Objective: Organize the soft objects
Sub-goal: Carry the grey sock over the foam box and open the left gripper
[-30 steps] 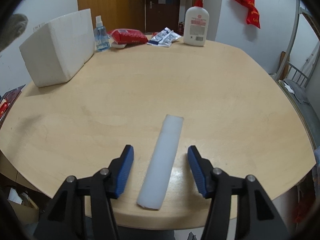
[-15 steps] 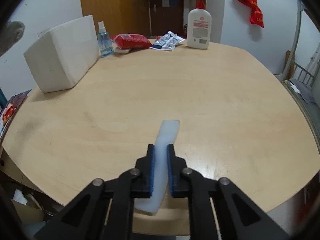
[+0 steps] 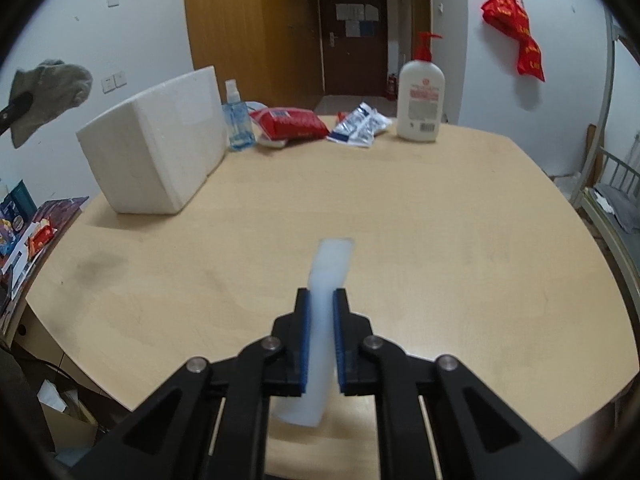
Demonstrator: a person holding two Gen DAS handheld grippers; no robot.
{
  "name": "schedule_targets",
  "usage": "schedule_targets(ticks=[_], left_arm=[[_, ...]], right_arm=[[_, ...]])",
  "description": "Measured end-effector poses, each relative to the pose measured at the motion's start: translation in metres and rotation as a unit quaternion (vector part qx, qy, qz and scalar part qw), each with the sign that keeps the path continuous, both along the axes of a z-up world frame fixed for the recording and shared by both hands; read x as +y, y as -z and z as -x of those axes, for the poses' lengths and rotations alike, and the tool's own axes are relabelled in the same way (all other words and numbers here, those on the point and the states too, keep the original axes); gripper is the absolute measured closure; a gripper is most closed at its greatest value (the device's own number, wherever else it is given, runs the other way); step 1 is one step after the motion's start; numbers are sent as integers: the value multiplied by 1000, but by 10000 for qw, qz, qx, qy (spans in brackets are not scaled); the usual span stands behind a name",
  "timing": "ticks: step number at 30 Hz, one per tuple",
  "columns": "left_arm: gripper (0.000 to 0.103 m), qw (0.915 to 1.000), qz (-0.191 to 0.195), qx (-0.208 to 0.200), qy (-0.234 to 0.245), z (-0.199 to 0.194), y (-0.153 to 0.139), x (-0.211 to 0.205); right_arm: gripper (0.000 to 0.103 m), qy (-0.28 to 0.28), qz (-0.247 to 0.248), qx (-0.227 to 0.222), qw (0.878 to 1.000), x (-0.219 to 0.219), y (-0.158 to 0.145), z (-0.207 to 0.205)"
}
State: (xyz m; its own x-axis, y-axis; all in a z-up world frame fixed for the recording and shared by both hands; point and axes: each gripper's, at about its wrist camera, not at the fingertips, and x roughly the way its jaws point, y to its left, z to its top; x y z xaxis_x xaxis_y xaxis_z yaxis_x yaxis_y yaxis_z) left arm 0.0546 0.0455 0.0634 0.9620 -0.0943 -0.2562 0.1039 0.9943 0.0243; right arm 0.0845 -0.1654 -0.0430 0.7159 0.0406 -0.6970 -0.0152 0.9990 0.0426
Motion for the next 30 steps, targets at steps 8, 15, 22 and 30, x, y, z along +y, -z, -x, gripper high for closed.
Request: schedule_targets(ticks=[8,15,22,30], left_arm=[[98,9999,-46,89,-25,-22,-3,-5],[98,9998,-55,171,-7,-49,-11,-10],[98,9991,-83,382,-141,-90,-12,-12],[98,9972,-82,694,-248,-138,-5,-8]], right_arm=[[90,-191,-149,-241,9994,4,-18,-16],[90,-434,-256,-399,9979,11,-29,-30],[90,-570,-344,-464,9967,15,-36,-49],[90,-636,-450,-503,9957,15,-39,-66]])
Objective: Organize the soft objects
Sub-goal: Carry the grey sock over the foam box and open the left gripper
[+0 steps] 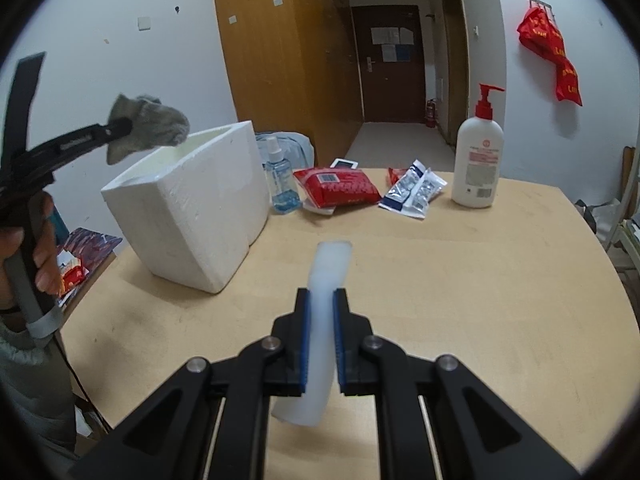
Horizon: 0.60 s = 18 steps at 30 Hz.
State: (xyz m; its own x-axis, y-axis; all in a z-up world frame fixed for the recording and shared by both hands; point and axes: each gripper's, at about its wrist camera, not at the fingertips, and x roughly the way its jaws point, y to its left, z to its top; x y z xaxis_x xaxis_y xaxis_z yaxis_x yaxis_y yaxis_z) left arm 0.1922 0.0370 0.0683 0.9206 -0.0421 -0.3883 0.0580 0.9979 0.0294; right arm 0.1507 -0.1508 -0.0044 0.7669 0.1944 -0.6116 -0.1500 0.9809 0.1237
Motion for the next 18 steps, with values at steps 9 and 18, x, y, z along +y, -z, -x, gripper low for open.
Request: schedule_targets(ticks=[9,18], left_arm=[[97,9994,-5,337,-106,-36,20,2],[2,9989,-104,-256,-379,-6,10,8]], right_arm=[[90,-27,4,48,10000,-1,3,-12],[90,-115,-7,41,9999,5,2,-11]])
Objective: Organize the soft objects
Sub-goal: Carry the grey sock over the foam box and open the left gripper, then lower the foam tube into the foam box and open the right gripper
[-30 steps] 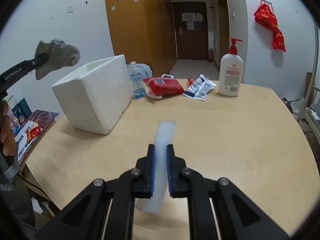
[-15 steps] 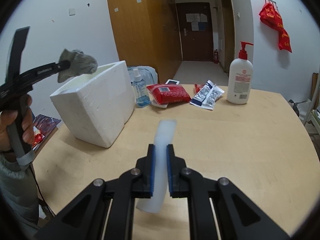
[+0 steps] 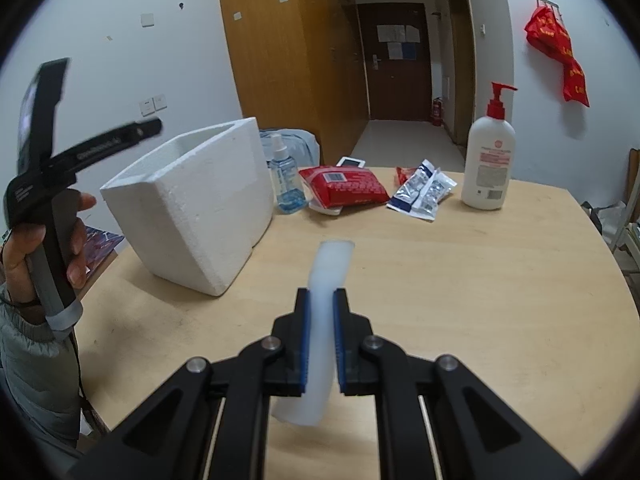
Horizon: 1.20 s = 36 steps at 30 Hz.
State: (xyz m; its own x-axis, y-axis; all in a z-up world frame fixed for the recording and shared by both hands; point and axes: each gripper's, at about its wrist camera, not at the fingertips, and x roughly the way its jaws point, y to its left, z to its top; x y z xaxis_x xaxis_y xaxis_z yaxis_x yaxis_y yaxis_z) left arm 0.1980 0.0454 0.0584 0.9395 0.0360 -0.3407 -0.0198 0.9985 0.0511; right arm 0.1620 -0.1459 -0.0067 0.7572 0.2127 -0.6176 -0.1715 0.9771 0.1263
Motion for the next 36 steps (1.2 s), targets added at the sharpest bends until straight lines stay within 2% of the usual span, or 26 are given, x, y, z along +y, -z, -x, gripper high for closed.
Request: schedule_targets(ticks=[9,20,30,36], left_arm=[[1,9999,-19,-129,7,41,-7,17],[0,9990,31,-242,-371,87,-2,47],[0,9984,125,-75,-542,103,11,63],[0,9986,125,-26,-509,103,14,63]], right_arm=[[90,-370,56,-98,9993,26,-10,2],[90,-1115,13,-353,9931,79,-32,-5],[90,-1655,51,-537,9847,119,-50,-6],[90,-1627,127,-813,9832,133,-75,-21]])
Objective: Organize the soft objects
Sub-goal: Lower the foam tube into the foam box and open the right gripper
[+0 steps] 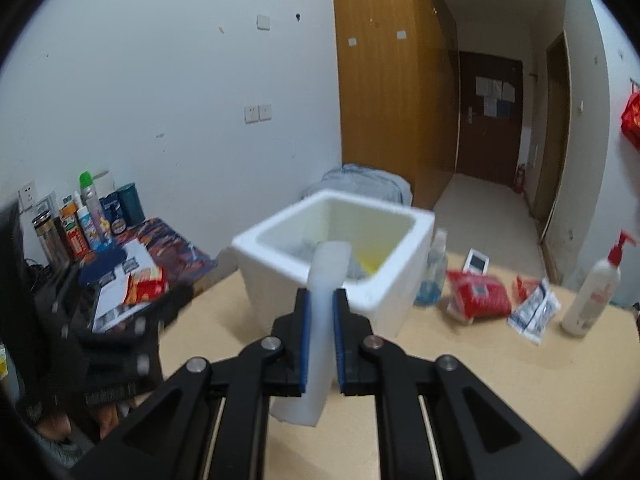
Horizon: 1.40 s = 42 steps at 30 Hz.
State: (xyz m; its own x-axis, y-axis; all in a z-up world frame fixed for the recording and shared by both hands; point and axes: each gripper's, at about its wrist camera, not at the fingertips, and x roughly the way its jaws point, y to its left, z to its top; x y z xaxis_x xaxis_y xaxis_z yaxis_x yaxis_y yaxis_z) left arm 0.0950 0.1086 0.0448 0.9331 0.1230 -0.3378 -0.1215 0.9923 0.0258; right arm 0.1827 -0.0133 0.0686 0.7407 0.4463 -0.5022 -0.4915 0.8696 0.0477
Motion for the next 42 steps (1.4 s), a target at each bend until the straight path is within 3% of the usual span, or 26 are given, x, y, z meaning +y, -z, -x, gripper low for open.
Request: schedule_targets(ticks=[10,26,30,34,42], left_arm=[[0,9998,110,50,-162,-9,5,12],[0,9996,102,123,-230,-18,13,18],[0,9996,99,130,-245,-20,13,19],[0,9995,112,157,-251,-21,14,19],[0,9997,176,122,-105,-14,13,12]], right_arm=[[90,-11,-38,-160,9999,19,-24,-37],[90,-58,-36,303,9995,40,-3,-97],[72,-78,-47,358,9993,43,1,-105],[35,38,-91,327,9994,40,1,-111],[31,125,-249,189,9994,23,-9,-96]])
